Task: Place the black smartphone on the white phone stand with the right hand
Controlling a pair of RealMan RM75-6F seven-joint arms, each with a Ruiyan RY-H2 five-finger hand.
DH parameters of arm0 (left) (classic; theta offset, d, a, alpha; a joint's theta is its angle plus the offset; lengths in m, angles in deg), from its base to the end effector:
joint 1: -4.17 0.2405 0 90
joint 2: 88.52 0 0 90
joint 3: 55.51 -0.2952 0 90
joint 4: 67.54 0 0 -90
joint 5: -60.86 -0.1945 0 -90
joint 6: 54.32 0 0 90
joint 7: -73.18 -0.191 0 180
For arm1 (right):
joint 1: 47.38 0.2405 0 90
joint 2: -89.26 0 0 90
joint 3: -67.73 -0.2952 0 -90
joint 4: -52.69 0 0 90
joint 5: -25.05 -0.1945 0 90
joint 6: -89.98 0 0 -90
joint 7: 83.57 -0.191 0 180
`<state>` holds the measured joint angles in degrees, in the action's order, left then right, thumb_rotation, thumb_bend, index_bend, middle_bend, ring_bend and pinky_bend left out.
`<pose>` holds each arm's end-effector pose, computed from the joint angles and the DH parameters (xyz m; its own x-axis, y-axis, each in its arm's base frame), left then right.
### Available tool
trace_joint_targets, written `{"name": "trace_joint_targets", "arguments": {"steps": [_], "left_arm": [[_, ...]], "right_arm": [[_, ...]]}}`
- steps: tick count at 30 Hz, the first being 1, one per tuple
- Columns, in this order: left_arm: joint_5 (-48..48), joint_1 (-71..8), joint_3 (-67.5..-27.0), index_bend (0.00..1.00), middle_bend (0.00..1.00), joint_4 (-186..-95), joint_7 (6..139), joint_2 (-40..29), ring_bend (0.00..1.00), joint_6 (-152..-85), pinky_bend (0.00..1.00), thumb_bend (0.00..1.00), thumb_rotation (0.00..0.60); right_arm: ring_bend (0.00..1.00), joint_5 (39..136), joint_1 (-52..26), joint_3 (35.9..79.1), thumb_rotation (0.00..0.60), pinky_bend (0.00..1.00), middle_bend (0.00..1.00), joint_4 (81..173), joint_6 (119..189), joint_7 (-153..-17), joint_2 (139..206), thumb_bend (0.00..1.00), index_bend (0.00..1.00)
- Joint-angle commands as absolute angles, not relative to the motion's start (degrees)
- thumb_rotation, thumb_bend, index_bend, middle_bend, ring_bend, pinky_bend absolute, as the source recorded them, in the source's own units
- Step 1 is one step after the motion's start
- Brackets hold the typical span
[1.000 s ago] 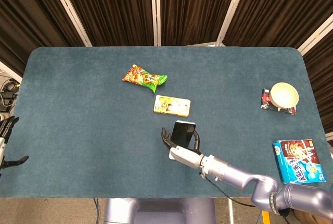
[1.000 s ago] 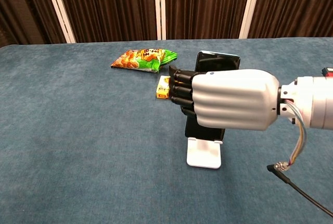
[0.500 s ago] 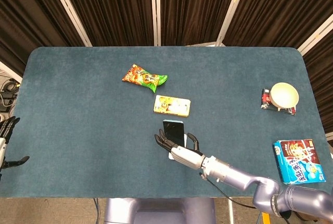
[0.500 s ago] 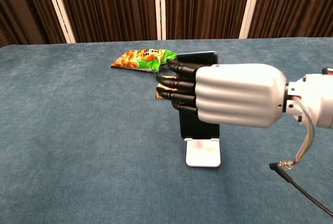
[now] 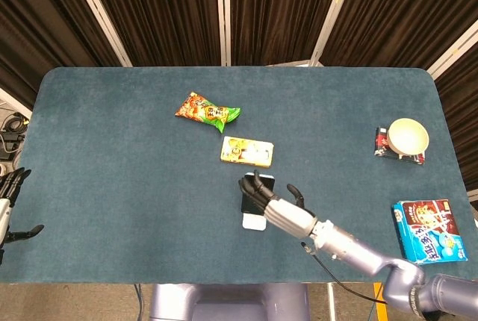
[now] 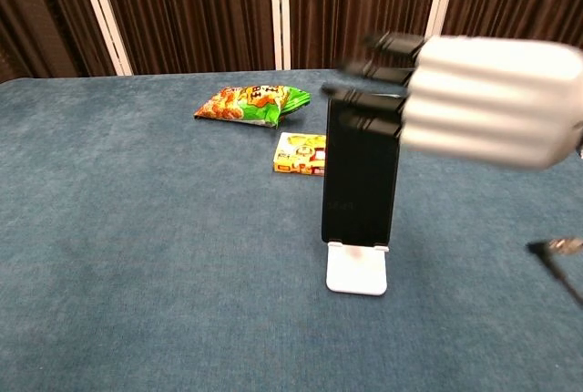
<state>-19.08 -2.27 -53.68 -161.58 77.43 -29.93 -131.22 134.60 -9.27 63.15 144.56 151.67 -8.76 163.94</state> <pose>-0.3632 0.2329 0.2032 0.3678 0.1384 0.9196 0.9209 0.0834 -0.3808 -0.1189 -0.3227 0.0412 0.6269 0.7790 -0.0135 0.3694 -0.2819 0.8855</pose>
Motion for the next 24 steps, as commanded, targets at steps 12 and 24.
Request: {"name": "trace_joint_targets", "arguments": {"steps": [12, 24], "left_arm": [[-21.12, -1.56, -54.14, 0.0, 0.0, -162.18, 77.28, -29.97, 0.0, -133.35, 0.0, 0.0, 0.6], [-25.87, -0.29, -55.06, 0.0, 0.0, -160.94, 77.98, -28.76, 0.0, -137.73, 0.0, 0.0, 0.6]], "right_arm": [[0.0, 116.28, -23.0, 60.92, 0.6, 0.0, 0.0, 140.86, 169.9, -54.7, 156.34, 0.0, 0.0], [0.0, 107.36, -33.69, 66.49, 0.6, 0.0, 0.0, 148.97, 170.71, -73.56, 154.71, 0.0, 0.0]]}}
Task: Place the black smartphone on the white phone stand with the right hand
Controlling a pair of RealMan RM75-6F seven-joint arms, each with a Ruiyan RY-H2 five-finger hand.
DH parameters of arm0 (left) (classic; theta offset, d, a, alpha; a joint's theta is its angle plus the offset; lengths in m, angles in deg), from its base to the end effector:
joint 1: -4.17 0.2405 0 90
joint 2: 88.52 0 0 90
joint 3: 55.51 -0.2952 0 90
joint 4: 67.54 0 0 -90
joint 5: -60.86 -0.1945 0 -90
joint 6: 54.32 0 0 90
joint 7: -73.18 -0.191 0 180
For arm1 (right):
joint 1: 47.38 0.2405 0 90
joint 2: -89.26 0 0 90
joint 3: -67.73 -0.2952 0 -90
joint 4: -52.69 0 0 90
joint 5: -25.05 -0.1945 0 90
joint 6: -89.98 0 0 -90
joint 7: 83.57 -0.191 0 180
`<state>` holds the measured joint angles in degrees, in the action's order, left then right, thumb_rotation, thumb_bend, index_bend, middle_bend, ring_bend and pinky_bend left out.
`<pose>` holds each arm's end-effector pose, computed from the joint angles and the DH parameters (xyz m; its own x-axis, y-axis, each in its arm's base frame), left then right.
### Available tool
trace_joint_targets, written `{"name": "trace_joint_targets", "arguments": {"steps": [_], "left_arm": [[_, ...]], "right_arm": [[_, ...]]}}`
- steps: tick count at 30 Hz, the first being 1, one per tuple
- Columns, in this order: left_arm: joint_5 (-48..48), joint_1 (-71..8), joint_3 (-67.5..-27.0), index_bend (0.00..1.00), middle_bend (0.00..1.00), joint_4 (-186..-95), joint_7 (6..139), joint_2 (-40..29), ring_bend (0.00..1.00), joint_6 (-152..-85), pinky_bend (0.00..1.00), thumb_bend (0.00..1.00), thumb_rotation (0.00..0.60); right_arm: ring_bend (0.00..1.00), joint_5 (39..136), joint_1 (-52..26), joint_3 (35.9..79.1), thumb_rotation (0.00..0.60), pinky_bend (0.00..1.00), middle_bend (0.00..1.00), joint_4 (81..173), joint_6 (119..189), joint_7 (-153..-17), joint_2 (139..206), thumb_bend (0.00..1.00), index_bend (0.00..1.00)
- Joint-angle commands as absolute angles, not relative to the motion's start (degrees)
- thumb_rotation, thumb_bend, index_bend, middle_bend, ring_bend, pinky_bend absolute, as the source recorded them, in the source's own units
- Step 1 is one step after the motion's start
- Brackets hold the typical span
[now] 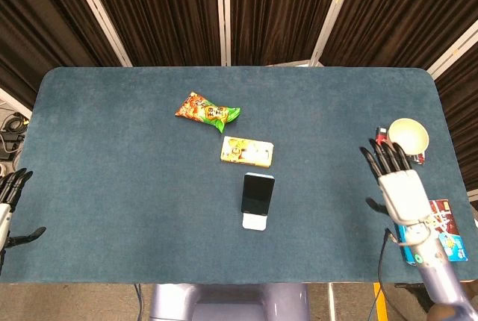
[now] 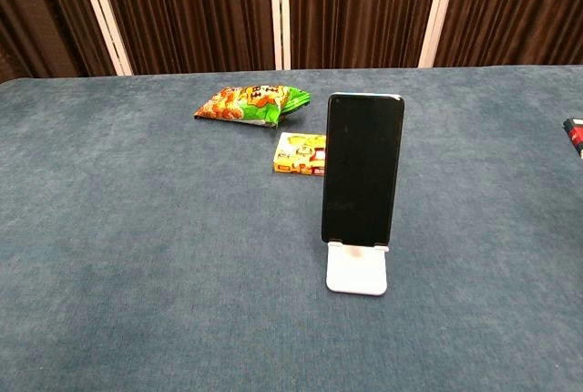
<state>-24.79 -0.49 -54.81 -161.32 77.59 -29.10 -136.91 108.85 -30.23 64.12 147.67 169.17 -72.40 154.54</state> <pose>-0.3478 0.2205 0.2036 0.3771 0.0800 0.9227 0.9254 0.0086 -0.3790 -0.2847 -0.2979 0.1651 0.5126 0.0095 0.8586 -0.8436 -0.1805 0.5057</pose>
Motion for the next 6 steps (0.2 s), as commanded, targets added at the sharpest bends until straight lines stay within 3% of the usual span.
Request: {"name": "trace_joint_targets", "arguments": {"steps": [1, 6], "left_arm": [[-26.42, -0.13, -55.1, 0.0, 0.0, -160.71, 78.19, -28.62, 0.0, -138.35, 0.0, 0.0, 0.6], [-27.3, 0.25, -55.27, 0.0, 0.0, -160.04, 79.37, -28.45, 0.0, -139.41, 0.0, 0.0, 0.6]], "right_arm": [[0.0, 108.06, -34.7, 66.97, 0.6, 0.0, 0.0, 148.44, 172.23, -72.68, 155.4, 0.0, 0.0], [0.0, 109.75, -36.5, 67.6, 0.6, 0.0, 0.0, 146.4, 174.59, -72.29, 157.23, 0.0, 0.0]]}}
